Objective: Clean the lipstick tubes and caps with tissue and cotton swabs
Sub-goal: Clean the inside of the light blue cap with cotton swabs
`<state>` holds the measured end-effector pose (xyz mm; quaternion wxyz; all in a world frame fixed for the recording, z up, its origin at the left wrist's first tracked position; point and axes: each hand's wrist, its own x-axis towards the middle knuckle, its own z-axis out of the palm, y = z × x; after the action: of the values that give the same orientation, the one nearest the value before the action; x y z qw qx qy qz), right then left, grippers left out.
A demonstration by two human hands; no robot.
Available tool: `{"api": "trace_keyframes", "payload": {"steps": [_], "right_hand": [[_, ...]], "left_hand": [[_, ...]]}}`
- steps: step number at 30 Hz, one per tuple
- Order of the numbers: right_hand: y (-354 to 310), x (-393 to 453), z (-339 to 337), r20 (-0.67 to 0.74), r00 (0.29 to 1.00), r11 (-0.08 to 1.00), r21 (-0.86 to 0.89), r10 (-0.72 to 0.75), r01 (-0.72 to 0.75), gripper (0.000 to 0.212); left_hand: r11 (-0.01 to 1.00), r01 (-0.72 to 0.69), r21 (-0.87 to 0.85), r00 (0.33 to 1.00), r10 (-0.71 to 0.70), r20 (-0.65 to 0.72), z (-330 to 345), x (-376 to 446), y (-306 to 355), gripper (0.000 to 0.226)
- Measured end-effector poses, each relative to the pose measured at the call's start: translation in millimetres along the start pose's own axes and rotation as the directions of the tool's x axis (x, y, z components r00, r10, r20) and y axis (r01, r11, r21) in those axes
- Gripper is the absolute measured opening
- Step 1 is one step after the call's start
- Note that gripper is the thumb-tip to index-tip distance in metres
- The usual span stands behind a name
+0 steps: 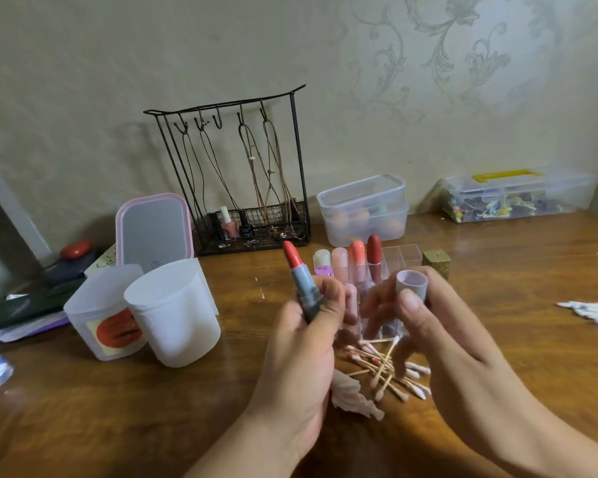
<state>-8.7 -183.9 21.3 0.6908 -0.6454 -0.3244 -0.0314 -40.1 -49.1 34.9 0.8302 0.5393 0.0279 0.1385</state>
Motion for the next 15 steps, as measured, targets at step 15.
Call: {"api": "trace_keyframes", "payload": {"steps": [15], "right_hand": [[-7, 7, 11, 0.215, 0.946, 0.779, 0.538, 0.244, -0.323, 0.009]], "left_hand": [[0.999, 0.022, -0.048, 0.955, -0.007, 0.296, -3, -4, 3, 0.056]]}}
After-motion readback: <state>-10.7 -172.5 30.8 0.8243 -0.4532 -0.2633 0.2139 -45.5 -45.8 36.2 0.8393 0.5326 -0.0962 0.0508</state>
